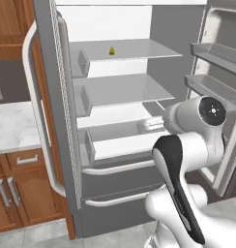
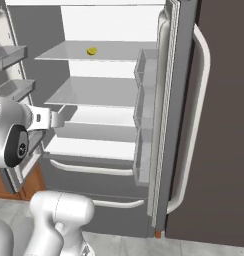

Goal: There is a bowl on the dining counter. Grab a lemon wedge from the fridge and place it in the bowl. Then get the liquor bottle and glass cup from the cabinet and place them next to the bowl.

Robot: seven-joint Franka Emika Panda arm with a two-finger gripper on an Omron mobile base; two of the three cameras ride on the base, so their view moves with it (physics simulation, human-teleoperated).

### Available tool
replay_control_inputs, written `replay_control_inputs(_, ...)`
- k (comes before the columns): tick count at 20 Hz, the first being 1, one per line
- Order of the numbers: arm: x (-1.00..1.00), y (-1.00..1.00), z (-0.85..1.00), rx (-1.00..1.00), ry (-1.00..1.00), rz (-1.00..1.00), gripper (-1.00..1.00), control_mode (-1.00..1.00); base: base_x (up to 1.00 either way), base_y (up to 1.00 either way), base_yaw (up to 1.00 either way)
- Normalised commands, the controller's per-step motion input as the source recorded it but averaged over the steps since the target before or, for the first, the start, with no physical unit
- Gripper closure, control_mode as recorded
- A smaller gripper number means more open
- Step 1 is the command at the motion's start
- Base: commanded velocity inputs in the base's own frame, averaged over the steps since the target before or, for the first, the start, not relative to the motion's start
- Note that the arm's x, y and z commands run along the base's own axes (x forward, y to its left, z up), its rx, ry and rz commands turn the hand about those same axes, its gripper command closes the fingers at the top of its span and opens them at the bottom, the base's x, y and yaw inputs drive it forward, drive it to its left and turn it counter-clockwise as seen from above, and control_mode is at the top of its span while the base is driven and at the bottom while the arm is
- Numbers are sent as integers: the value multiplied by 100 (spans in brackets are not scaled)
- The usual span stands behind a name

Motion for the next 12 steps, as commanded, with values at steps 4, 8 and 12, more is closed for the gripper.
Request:
replay_control_inputs(4, 0, 0, 0, 0, 0, 0, -100, 100, 67, 0, -1)
replay_control_inputs(8, 0, 0, 0, 0, 0, 0, -100, 100, 75, 0, 0)
replay_control_inputs(12, 0, 0, 0, 0, 0, 0, -100, 100, 74, 0, -1)
